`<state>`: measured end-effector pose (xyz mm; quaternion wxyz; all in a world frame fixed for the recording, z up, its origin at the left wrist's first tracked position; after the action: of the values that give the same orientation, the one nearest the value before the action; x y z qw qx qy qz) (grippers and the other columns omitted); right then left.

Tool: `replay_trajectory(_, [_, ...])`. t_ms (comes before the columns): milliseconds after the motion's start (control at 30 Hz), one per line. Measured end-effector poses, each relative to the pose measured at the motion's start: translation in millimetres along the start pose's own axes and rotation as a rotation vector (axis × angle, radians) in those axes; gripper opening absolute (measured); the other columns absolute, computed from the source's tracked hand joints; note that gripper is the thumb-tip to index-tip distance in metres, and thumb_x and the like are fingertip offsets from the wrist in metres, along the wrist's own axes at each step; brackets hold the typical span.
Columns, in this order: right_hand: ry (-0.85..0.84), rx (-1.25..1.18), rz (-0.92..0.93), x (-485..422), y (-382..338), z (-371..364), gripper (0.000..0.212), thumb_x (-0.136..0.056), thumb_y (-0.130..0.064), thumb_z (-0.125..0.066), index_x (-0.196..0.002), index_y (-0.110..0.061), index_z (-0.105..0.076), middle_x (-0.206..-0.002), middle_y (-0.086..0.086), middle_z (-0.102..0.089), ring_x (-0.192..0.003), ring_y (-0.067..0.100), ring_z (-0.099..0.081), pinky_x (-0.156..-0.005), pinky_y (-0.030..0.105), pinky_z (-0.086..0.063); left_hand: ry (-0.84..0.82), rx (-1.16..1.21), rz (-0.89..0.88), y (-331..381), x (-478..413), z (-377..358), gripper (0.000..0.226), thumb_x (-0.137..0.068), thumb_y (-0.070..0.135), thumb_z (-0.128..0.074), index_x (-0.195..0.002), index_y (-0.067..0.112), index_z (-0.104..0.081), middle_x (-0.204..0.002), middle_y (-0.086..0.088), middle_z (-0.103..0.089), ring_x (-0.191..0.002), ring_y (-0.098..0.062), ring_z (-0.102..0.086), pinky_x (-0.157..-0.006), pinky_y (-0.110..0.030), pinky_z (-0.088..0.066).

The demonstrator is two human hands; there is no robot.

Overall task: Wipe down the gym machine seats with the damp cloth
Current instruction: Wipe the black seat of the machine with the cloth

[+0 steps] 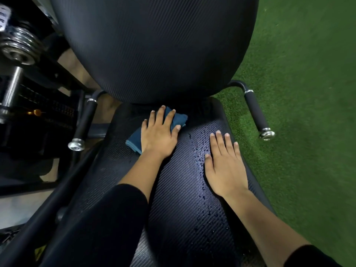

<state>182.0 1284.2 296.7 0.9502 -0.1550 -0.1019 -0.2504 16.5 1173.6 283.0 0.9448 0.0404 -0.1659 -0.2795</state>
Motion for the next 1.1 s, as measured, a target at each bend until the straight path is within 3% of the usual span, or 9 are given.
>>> replay_trajectory(267, [0.032,-0.035,0.009,2.6,-0.7,-0.8,0.067,-0.090,-0.040,-0.006,-0.152,-0.014,-0.010,-0.159,0.001,-0.004,-0.146,0.017,0.007,-0.119,0.037,0.006,0.076,0.093,-0.154,-9.1,121.5,4.4,0.059,-0.094,0.045,-0.027,-0.150,0.034,-0.014,-0.160,0.007,-0.005,-0.147,-0.021,-0.004,-0.117,-0.042,-0.009])
replay_trajectory(433, [0.033,-0.046,0.076,2.6,-2.9,0.1,0.062,-0.094,-0.041,-0.012,-0.151,-0.017,-0.018,-0.158,-0.002,-0.013,-0.147,0.018,0.000,-0.118,0.038,0.003,0.180,0.195,-0.231,-10.1,85.2,3.8,0.037,-0.093,0.039,-0.042,-0.129,0.037,-0.051,-0.150,0.005,-0.037,-0.143,-0.030,-0.023,-0.112,-0.052,-0.019])
replay_trajectory(633, [0.009,-0.036,0.094,1.5,-1.7,0.3,0.062,-0.094,-0.046,-0.012,-0.151,-0.023,-0.016,-0.158,-0.005,-0.010,-0.147,0.015,0.004,-0.118,0.039,0.004,0.230,0.176,0.014,-21.2,-0.6,-0.1,0.037,-0.093,0.030,-0.057,-0.130,0.030,-0.057,-0.148,-0.002,-0.040,-0.141,-0.035,-0.026,-0.109,-0.059,-0.026])
replay_trajectory(867, [0.001,-0.046,0.099,1.8,-0.1,0.3,0.062,-0.093,-0.048,-0.011,-0.151,-0.026,-0.012,-0.159,-0.006,-0.006,-0.146,0.014,0.007,-0.118,0.039,0.004,0.291,0.123,0.191,-44.7,-9.3,5.4,0.039,-0.093,0.030,-0.054,-0.132,0.027,-0.055,-0.149,-0.002,-0.039,-0.138,-0.035,-0.030,-0.106,-0.056,-0.031])
replay_trajectory(1100, [0.025,-0.071,0.089,1.8,-0.9,-1.5,0.061,-0.094,-0.046,-0.015,-0.151,-0.025,-0.016,-0.158,-0.006,-0.010,-0.147,0.015,0.003,-0.118,0.039,0.002,0.282,0.145,0.583,-87.9,-8.8,13.7,0.044,-0.097,0.035,-0.046,-0.141,0.027,-0.045,-0.154,-0.005,-0.029,-0.138,-0.036,-0.026,-0.104,-0.053,-0.027])
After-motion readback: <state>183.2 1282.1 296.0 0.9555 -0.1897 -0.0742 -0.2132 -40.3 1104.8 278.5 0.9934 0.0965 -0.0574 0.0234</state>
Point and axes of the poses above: each hand's wrist, its own x-axis away from the middle knuckle, its own z-axis out of the back of the hand, y = z × x, the point moved 2 cm from there along -x, towards the middle knuckle
